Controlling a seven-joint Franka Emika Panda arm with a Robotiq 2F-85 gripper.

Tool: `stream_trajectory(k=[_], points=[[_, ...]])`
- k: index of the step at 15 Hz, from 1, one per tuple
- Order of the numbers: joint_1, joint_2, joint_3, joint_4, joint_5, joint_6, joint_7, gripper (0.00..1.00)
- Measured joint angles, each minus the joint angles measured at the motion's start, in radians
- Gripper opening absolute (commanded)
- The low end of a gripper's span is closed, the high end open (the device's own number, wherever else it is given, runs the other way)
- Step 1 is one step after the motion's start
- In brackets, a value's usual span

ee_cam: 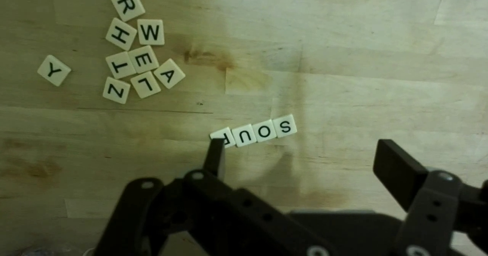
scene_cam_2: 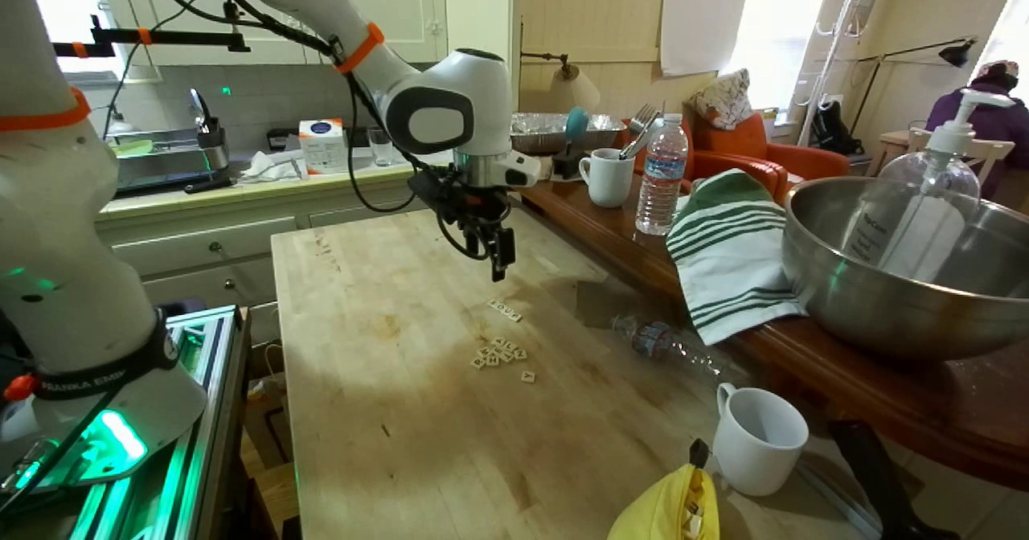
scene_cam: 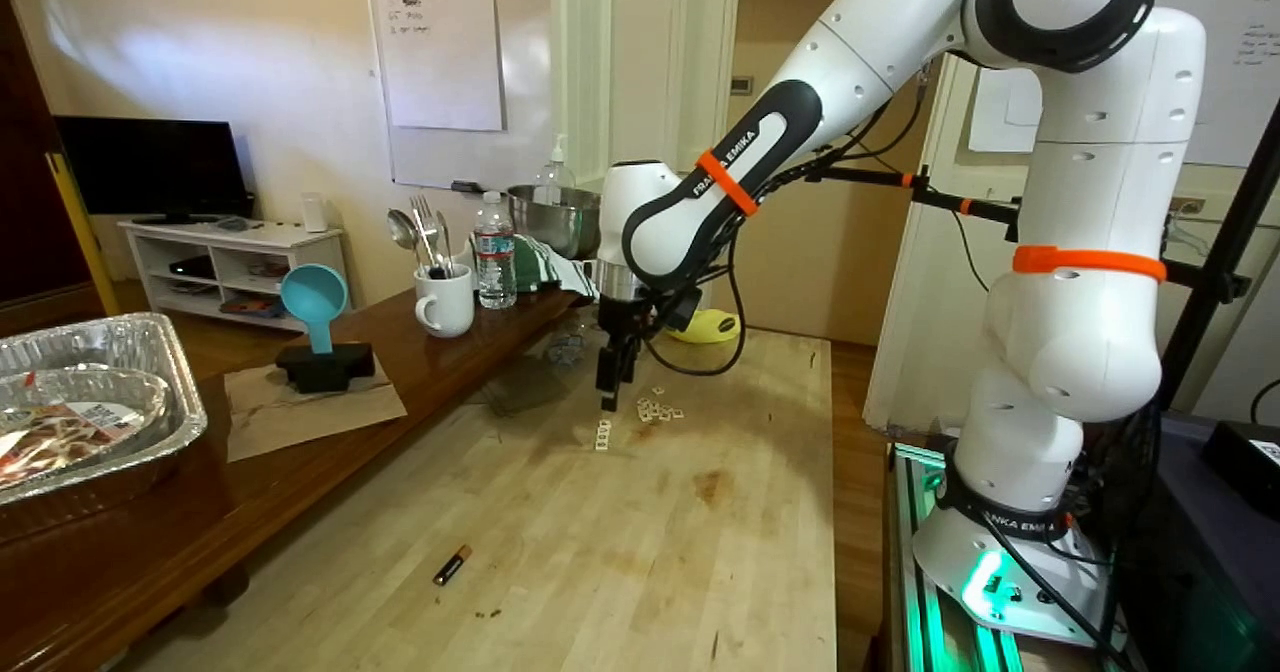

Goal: Move the letter pieces on the table

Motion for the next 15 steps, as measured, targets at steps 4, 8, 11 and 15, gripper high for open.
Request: stream_trajectory(k=[4,8,11,15], points=[[0.0,0.001,0.0,0.004,0.0,0.0,0.002,1.0],[-0.004,0.04,-0.001,0.026,-0.007,0.039,0.0,1.0],[-0.014,0.098,-0.003,0.063,-0.012,0.052,-0.017,0.7],[-0.03,0.168,-0.004,0.113,-0.031,0.053,-0.03,0.46]])
